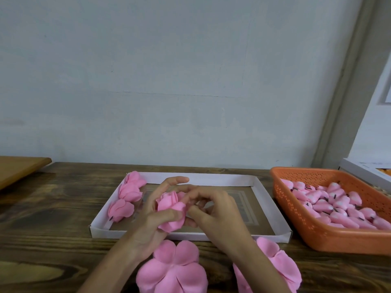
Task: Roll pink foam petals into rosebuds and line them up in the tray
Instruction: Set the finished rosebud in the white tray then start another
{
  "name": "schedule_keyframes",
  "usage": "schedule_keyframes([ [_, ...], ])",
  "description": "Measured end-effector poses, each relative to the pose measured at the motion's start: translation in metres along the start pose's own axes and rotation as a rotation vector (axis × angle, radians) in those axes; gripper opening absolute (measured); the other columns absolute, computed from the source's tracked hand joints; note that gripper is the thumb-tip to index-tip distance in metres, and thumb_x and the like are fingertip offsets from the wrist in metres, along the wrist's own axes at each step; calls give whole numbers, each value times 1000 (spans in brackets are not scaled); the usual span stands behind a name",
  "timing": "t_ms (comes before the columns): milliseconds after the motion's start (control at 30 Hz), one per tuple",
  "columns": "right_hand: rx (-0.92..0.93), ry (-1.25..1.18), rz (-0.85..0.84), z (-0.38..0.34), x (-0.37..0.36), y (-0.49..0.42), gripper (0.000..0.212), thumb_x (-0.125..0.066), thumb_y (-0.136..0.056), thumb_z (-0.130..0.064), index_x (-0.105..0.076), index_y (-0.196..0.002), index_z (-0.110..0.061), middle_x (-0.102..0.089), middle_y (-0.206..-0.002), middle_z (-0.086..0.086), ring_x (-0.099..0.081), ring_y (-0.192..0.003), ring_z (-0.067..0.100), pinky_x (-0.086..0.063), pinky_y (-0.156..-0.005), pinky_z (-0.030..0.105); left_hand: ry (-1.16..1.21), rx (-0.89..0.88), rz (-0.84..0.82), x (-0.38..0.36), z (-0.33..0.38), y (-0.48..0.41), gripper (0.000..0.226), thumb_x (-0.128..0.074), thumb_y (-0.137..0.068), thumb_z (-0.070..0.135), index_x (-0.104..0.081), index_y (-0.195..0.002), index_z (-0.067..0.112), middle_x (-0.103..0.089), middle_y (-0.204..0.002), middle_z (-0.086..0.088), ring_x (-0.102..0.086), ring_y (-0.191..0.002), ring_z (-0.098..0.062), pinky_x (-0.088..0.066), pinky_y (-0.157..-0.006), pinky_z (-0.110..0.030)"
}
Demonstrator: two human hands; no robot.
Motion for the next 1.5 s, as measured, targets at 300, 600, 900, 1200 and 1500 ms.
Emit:
schedule_keyframes([
  [300,-45,-73,-2,3,-1,0,29,-66,-84,-5,-74,-94,-30,-70,-80,-7,-54,-67,3,-53,-61,29,-21,-15,103,2,-3,-3,56,-68,-66,-3,-64,-121,6,-67,-123,-30,-67,-107,-44,-61,-74,-46],
  [600,-138,-190,50,10,2,0,22,-72,-84,-9,-57,-89,-24,-74,-82,1,-65,-79,24,-52,-68,25,29,5,111,5,-6,-5,47,-66,-61,14,-69,-108,6,-67,-95,-22,-68,-88,-35,-56,-72,-57],
  [900,-188,-295,52,7,1,-1,20,-71,-84,3,-57,-84,-11,-73,-81,19,-65,-77,30,-53,-76,49,-92,-30,164,9,-5,-3,45,-73,-63,12,-66,-107,5,-67,-104,-20,-67,-80,-32,-55,-57,-42],
  [1200,-49,-264,-62,4,0,-3,27,-50,-91,13,-59,-104,-9,-80,-88,5,-76,-80,23,-55,-82,42,-76,-68,173,12,-2,-4,46,-86,-71,6,-64,-112,7,-60,-90,-18,-56,-58,-23,-42,-44,-26],
  [1500,394,197,-90,-1,0,3,61,-82,-77,-22,-62,-131,-40,-52,-140,-19,-50,-133,13,-44,-98,18,-367,3,328,16,-7,-1,55,-88,-60,15,-68,-110,24,-70,-88,-13,-70,-70,-28,-55,-57,-37],
])
Point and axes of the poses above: each hand's wrist, its own y-axis away from the middle knuckle, its own x-axis out of the back of the hand, z = x × y, the point moved 3 cm from there along -y, towards the middle knuckle
